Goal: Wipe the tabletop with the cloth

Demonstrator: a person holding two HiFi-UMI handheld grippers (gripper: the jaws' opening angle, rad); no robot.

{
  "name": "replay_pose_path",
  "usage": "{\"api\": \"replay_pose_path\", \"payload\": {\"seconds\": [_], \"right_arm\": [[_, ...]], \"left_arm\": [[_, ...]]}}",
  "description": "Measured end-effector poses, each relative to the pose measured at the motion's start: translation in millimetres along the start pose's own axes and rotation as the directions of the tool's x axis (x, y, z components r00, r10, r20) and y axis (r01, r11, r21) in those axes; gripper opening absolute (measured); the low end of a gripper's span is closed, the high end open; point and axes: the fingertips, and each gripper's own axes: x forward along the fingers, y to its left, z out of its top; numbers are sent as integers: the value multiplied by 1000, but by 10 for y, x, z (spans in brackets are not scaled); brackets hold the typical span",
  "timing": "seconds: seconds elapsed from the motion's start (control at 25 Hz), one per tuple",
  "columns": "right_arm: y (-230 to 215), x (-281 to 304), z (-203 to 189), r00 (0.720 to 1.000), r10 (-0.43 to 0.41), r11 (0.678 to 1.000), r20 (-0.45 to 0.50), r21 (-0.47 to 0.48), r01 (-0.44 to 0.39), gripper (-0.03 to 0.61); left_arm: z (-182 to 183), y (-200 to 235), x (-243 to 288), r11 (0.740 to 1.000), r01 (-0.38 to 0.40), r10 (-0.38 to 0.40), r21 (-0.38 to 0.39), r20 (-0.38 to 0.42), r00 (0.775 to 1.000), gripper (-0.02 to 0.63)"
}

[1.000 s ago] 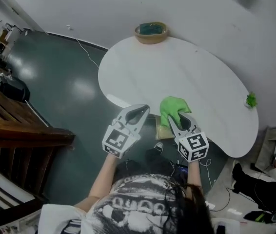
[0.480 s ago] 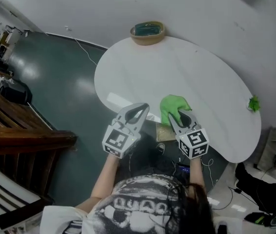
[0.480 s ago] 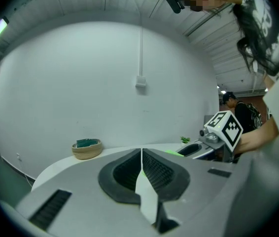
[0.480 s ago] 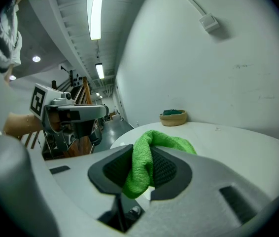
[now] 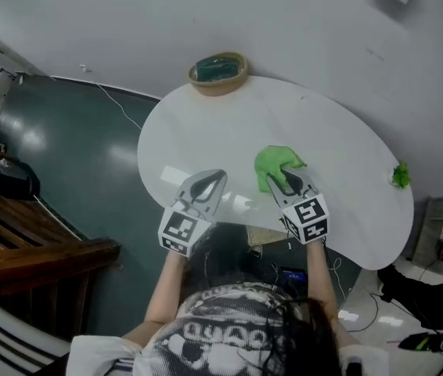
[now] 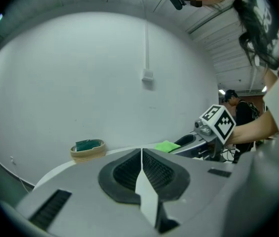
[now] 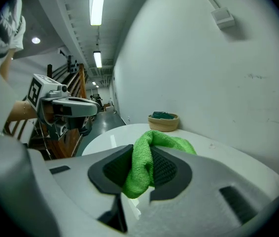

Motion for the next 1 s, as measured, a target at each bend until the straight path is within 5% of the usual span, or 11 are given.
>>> {"api": "replay_pose_path", "payload": {"seconds": [0.4, 0.64, 1.0], "right_arm": [[-784, 1271, 492, 996, -28, 994, -84, -110, 19, 94], [-1104, 2077, 504, 981, -3, 981, -192, -190, -34, 94], [-1121, 2858, 248, 941, 51, 982, -335, -155, -109, 95]], "left_arm": [[-3, 690, 534, 995, 100, -100, -23, -13, 995, 9], [-187, 993, 675, 989, 138, -140, -44, -53, 989, 9], [-345, 1371, 839, 977, 208, -210, -41, -74, 975, 9]]}}
